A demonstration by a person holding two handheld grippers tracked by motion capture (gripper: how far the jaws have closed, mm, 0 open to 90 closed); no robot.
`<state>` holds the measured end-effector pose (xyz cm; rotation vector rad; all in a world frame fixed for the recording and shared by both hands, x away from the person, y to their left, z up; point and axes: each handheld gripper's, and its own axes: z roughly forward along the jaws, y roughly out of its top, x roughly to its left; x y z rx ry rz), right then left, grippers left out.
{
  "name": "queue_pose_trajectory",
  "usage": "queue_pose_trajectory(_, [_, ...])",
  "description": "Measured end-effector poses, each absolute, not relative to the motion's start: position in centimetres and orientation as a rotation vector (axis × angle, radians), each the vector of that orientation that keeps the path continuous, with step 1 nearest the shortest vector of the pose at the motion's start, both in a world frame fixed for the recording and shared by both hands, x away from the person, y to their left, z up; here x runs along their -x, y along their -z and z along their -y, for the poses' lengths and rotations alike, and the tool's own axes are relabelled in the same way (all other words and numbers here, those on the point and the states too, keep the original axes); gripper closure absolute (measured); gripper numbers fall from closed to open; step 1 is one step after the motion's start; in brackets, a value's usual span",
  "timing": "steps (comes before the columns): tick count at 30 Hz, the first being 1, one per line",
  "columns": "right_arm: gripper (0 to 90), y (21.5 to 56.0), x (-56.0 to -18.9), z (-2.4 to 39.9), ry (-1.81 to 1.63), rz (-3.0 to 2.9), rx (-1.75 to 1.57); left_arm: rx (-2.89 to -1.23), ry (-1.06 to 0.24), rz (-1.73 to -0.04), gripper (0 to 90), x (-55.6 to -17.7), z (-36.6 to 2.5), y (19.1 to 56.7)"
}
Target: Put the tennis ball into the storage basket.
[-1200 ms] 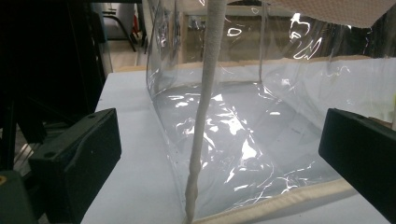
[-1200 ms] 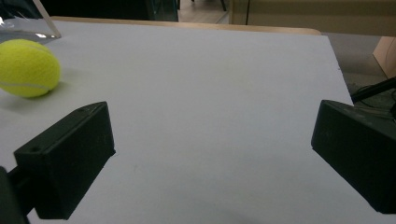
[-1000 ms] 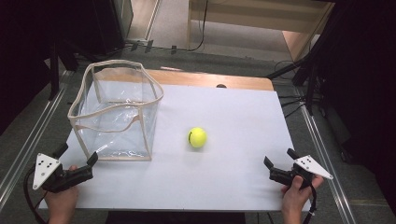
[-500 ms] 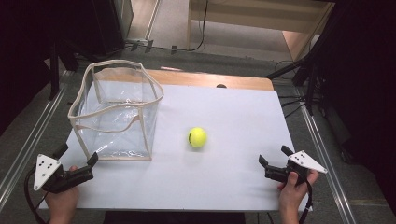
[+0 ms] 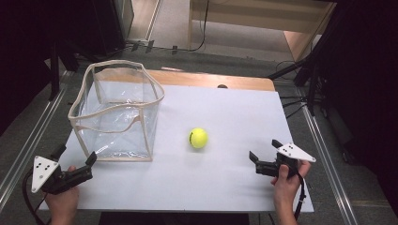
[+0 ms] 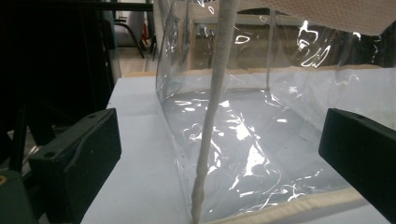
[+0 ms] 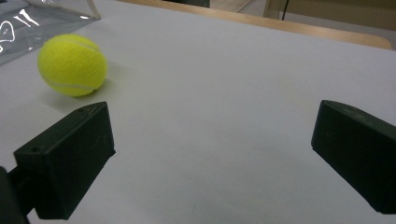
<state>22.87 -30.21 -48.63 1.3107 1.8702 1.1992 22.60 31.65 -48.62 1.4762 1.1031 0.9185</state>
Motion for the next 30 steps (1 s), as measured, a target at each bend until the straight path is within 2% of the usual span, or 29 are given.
queue_pose_trajectory(9, [0.0, 47.0, -25.1, 28.3, -1.206, -1.936, -1.266, -1.446, -0.886, -1.100, 0.0, -22.5, -32.3, 48.5])
queue_pose_trajectory(30, [0.0, 44.8, -28.5, 26.0, -1.210, -2.059, -1.203, -1.516, -0.883, -1.062, 0.0, -22.4, -31.7, 48.6])
